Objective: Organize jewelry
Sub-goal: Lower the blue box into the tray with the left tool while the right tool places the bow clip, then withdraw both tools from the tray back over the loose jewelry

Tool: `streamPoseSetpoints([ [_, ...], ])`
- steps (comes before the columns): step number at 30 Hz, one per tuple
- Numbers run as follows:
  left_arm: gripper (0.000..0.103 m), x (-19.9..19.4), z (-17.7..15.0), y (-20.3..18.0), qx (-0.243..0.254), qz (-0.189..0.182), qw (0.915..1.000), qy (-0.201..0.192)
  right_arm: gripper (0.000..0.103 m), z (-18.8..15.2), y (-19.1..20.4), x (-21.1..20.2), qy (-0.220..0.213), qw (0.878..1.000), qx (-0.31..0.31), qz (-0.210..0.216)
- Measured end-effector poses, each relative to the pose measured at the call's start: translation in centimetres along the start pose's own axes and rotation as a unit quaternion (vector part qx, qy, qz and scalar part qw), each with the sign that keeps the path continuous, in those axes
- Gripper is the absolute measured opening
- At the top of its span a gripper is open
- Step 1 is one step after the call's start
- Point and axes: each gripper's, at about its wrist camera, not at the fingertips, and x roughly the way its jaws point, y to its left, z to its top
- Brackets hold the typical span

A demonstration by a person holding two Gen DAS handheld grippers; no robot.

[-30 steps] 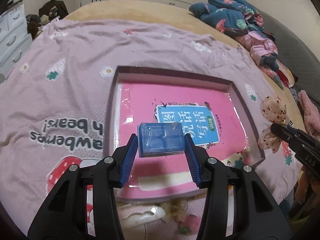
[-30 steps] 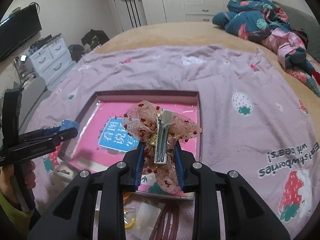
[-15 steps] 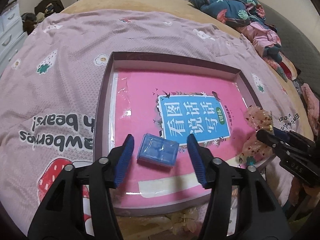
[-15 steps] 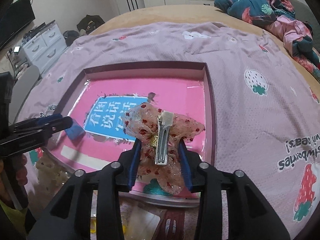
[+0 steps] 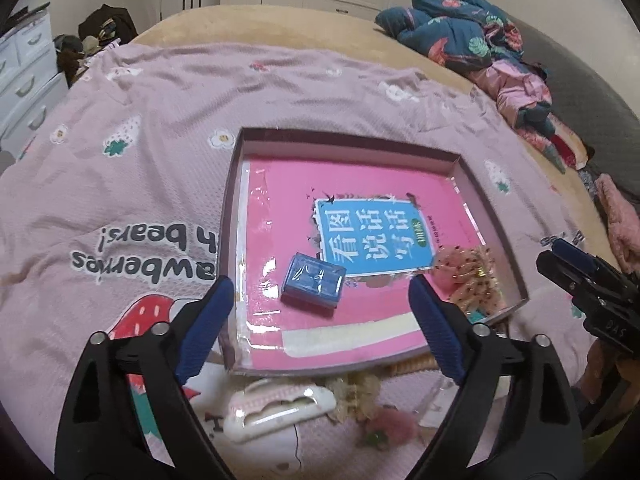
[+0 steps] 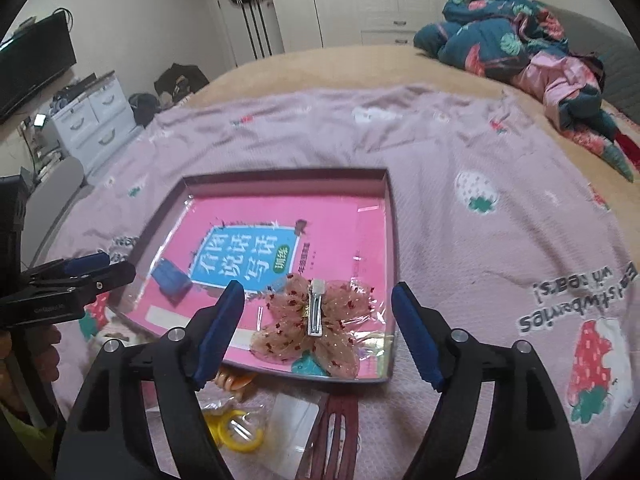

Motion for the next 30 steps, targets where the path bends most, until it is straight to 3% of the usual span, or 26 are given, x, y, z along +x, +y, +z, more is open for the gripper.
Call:
streamPoseSetpoints([
  [5, 0.093, -2.5, -0.2, -0.4, 0.000, 0.001, 0.9998, -0.019, 0.086, 0.0, 0.3, -3.1, -0.028, 1.000, -0.006, -0.004],
  [13, 0.094, -6.2, -0.5, -1.2, -0.002, -0.007, 0.9989, -0.046, 0.093, -0.1, 1.1, -8.2, -0.072, 0.997, -0.015, -0.003],
  [30, 0.094, -12.1, -3.2, -2.6, 0.011, -0.016, 0.9963, -0.084, 0.094, -2.3, 3.1, -15.3, -0.110, 0.993, -0.045, 0.002],
])
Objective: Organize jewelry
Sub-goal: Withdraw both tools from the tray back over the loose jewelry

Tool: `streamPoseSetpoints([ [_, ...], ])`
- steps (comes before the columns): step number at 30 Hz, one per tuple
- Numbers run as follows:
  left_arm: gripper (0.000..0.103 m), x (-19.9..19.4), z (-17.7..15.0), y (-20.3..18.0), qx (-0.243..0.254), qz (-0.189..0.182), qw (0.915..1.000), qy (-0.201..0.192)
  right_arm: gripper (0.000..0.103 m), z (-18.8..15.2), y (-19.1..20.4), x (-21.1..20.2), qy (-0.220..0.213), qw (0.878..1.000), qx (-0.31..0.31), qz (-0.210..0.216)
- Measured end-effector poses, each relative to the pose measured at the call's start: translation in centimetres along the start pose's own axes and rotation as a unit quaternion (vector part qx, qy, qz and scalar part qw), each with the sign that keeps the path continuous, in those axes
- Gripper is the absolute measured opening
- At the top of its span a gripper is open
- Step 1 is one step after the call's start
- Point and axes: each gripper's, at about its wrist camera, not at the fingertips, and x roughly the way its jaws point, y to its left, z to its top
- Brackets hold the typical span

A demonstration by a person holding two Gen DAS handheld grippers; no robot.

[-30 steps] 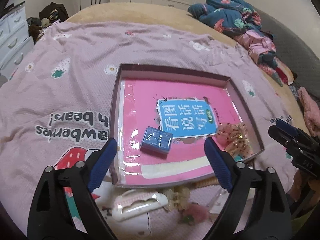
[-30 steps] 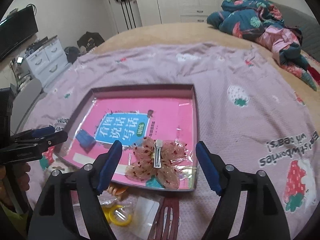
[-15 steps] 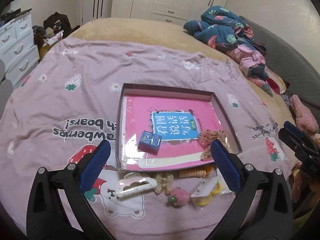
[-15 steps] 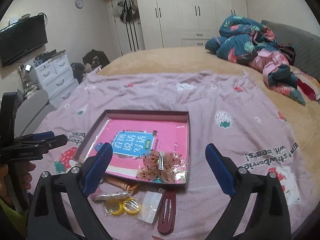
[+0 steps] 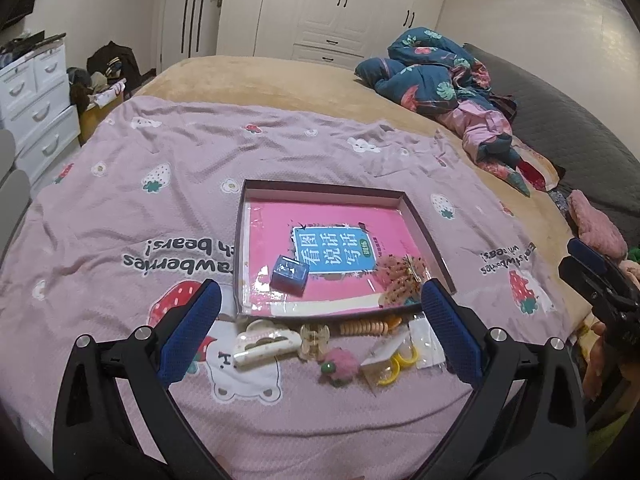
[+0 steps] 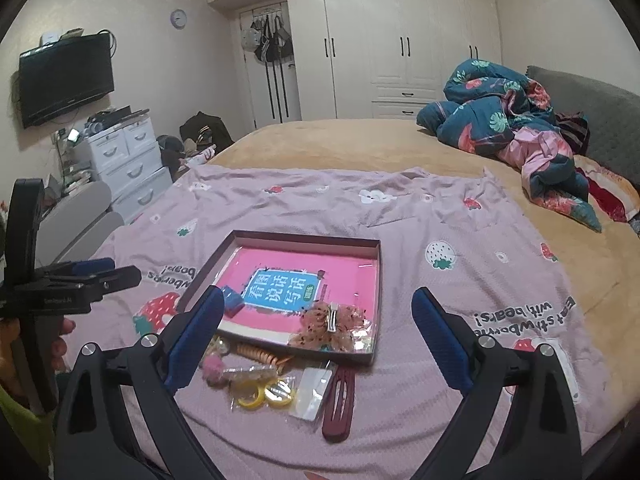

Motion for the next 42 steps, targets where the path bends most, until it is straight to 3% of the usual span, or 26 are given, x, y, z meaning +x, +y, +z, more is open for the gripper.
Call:
streamPoseSetpoints([
  [15, 0.094, -2.3, -5.0, -0.6, 0.010, -0.002, 0.9999, 0.012, 0.094, -4.7, 1.5, -3.0, 0.020, 0.999, -0.022, 0.011],
  [30, 0.094, -2.6, -10.2, -1.4, 0.021, 0.000, 0.9990, 0.040, 0.094, -8.9, 3.0, -2.6, 0.060, 0.997, -0.032, 0.024],
  [42, 0.094, -0.6, -12.0, 0.2, 0.007, 0.009, 0.9981, 0.060, 0.094, -11.0, 3.0, -0.2, 0.091, 0.995, -0.031, 0.024],
])
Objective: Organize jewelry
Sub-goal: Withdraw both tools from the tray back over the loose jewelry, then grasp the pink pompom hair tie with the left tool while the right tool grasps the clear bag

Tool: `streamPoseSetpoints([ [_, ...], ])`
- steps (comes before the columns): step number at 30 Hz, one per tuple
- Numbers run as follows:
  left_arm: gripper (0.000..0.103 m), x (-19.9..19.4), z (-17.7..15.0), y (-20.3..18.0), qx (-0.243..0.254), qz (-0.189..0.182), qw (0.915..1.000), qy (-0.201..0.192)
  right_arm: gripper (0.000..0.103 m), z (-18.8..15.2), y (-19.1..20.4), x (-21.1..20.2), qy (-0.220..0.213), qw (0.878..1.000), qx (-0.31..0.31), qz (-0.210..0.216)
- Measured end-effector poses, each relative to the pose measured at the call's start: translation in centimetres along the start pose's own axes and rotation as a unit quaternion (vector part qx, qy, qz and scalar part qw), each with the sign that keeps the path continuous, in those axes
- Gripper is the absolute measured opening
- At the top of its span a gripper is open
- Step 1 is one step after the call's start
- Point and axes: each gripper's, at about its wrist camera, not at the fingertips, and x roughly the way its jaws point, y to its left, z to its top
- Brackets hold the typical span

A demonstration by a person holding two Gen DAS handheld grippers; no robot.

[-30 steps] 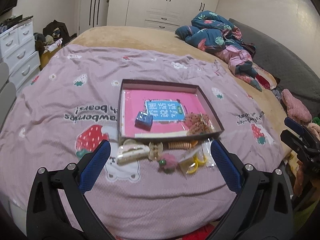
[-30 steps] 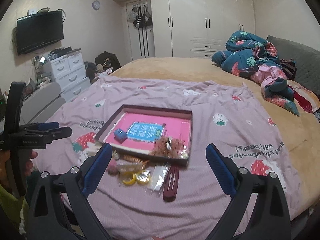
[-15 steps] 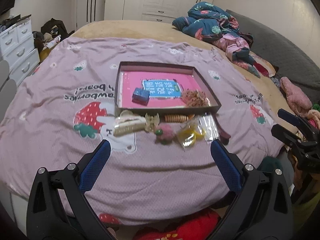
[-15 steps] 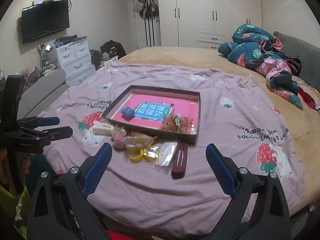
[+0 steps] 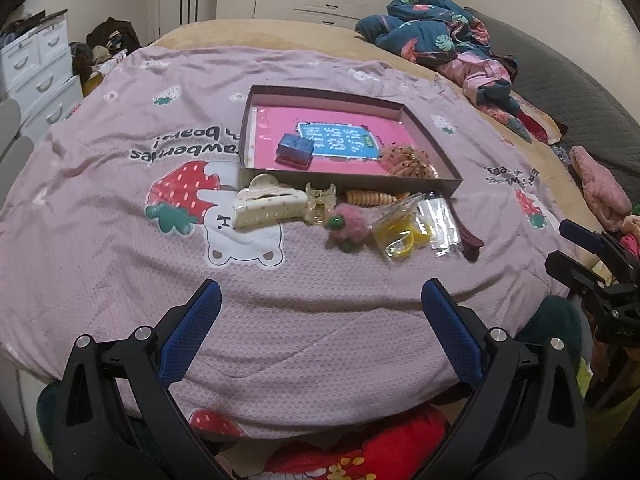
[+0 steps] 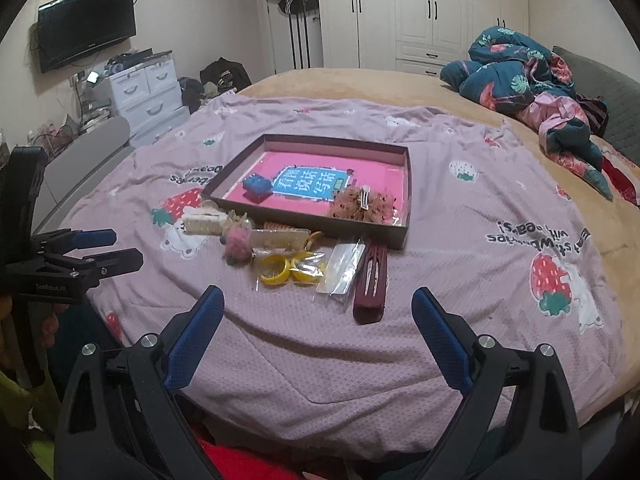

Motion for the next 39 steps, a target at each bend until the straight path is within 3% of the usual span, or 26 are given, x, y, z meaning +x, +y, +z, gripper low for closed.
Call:
streamPoseSetpoints([
  [20, 0.093, 7.0, 0.6, -0.3, 0.004, -0.025, 0.9983, 0.053, 0.091, 0.1, -2.2, 6.7, 0.059, 0.998, 0.009, 0.007],
  [29, 0.083, 9.4, 2.2, -1.1, 0.010, -0.035, 0.9974, 0.062, 0.073, 1.5, -4.0, 11.3, 0.094, 0.994, 0.040, 0.029],
  [39, 0.074, 11.1, 2.9, -0.9, 0.001, -0.042, 0.9966, 0.070, 0.036, 2.2, -4.3, 15.3, 0.129, 0.989, 0.055, 0.038],
])
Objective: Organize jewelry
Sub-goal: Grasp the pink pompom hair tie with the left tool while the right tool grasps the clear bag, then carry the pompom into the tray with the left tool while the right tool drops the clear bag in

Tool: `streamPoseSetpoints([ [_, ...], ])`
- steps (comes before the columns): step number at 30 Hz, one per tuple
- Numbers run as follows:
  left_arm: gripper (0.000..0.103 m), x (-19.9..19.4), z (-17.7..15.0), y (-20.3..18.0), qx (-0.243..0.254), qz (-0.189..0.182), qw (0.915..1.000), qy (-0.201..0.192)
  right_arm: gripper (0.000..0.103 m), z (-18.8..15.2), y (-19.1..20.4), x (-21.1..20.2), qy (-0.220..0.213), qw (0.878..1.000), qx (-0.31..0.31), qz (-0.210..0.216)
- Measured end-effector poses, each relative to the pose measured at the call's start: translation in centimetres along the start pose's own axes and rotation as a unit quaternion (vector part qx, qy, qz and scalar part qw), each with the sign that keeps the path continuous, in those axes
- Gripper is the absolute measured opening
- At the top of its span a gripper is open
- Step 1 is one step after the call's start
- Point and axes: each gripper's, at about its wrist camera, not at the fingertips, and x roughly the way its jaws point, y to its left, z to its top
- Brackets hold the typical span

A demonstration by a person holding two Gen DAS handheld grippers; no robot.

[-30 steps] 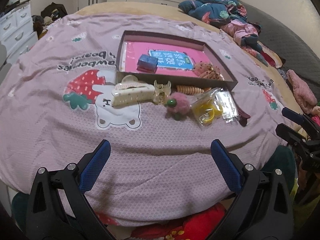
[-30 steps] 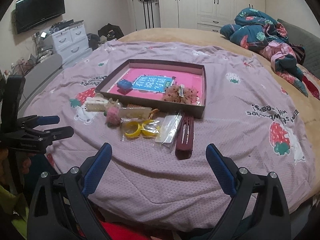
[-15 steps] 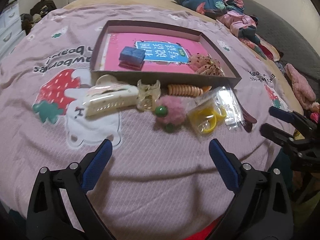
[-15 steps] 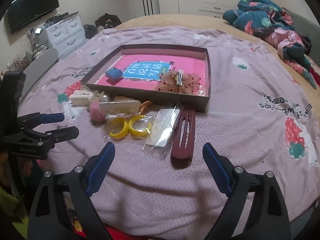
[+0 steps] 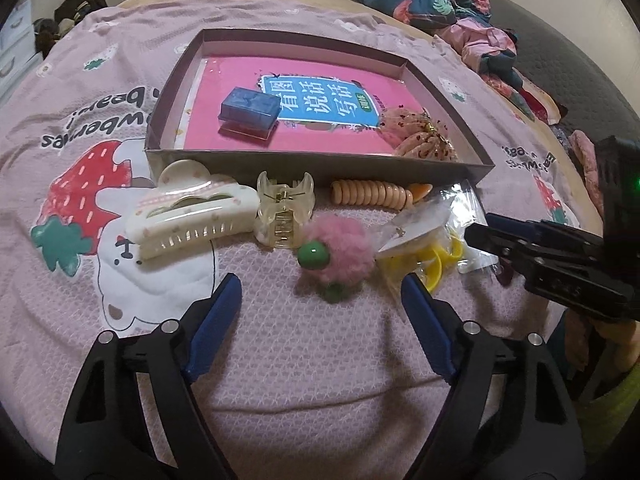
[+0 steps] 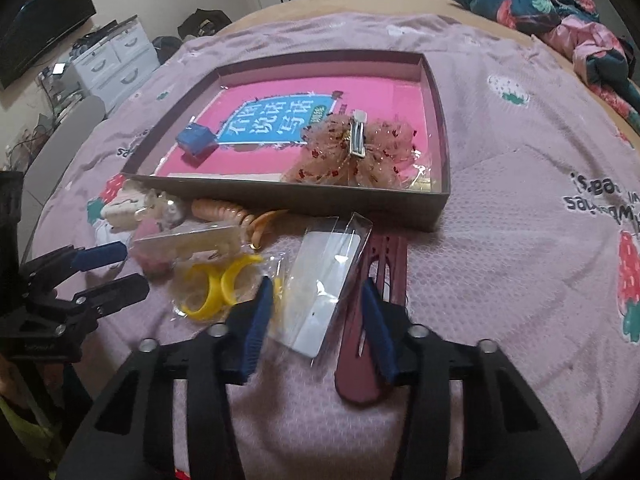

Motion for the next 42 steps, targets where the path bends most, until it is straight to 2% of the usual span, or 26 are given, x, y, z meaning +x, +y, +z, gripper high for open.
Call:
streamPoseSetpoints([
  [6, 0.067, 0.5, 0.6, 0.1, -0.002, -0.006, 1.0000, -0.001, 0.027, 0.5, 0.3, 0.5, -0.006, 1.000, -0.009, -0.002],
  [9, 0.062, 0.9, 0.8, 0.0, -0.001, -0.008, 1.0000, 0.000, 0.027, 0.6, 0.4, 1.0, -0.002, 1.000, -0.011, -0.003],
  [13, 0.048, 1.4, 0.9, -0.2, 0.002, -0.012, 0.9999, 0.001, 0.032, 0.9, 0.1, 2.0, 0.013, 1.000, 0.002, 0.010],
  [14, 0.042, 1.4, 0.9, -0.3, 0.003, -0.017, 0.9998, 0.001, 0.032, 1.0, 0.0, 2.2, 0.014, 1.000, 0.008, 0.016],
  [19, 0.021, 1.1, 0.8, -0.5, 0.014, -0.014, 0.9998, -0.005, 0.026, 0.6, 0.3, 1.5, 0.001, 1.000, -0.002, 0.021],
  [22, 0.021, 0.6, 0.6, -0.1, 0.010, -0.021, 0.9997, -0.006, 0.025, 0.1, 0.9, 0.6, -0.008, 1.000, -0.008, 0.025],
  [35, 0.021, -2.3, -0.4, 0.8, 0.004, -0.013, 0.9997, -0.022, 0.025, -1.9, 0.0, -4.8, -0.063, 0.998, 0.007, -0.005],
  [42, 0.021, -4.7, -0.2, 1.1, 0.000, -0.011, 0.9990, -0.043, 0.024, -1.9, -0.3, -7.6, -0.092, 0.996, 0.006, -0.021],
])
